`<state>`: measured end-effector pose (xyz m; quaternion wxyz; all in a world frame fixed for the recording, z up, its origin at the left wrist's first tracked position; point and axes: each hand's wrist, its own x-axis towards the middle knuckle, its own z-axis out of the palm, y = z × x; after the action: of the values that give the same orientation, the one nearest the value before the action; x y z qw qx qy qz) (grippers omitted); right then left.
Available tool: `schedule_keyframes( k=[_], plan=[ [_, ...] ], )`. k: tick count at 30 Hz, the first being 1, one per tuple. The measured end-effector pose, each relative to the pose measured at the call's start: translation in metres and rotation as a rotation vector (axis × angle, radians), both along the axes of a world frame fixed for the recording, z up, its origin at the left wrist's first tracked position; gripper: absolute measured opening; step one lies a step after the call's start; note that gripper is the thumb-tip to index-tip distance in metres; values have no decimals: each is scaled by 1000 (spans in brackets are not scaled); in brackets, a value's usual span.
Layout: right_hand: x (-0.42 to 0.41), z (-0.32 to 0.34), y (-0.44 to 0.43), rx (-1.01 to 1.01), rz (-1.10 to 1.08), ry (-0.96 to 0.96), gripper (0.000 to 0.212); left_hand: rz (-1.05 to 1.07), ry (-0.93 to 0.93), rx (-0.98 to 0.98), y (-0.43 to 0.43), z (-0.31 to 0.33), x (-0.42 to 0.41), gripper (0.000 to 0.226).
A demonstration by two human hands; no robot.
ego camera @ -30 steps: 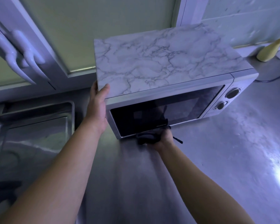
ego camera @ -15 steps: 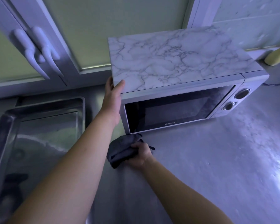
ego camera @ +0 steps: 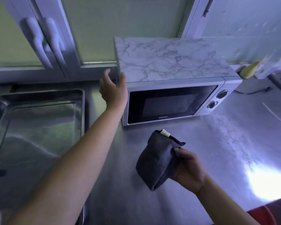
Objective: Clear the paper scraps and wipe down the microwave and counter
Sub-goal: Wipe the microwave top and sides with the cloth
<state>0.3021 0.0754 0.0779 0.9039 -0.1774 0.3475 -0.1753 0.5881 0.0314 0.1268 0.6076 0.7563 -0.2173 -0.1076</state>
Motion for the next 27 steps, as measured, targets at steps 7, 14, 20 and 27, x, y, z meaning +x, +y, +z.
schedule_keyframes(
  k=[7,14,20,27],
  plan=[
    [-42,25,-3,-192,14,114,44,-875,428,-7,113,-19,-95,42],
    [-46,44,-17,-952,162,435,32,-1073,726,120,128,-44,-148,47],
    [-82,30,-55,-953,154,410,34,-769,1006,84,125,-56,-207,46],
    [-118,27,-146,-1170,348,270,58,-353,1170,22,100,-86,-277,42]
  ],
)
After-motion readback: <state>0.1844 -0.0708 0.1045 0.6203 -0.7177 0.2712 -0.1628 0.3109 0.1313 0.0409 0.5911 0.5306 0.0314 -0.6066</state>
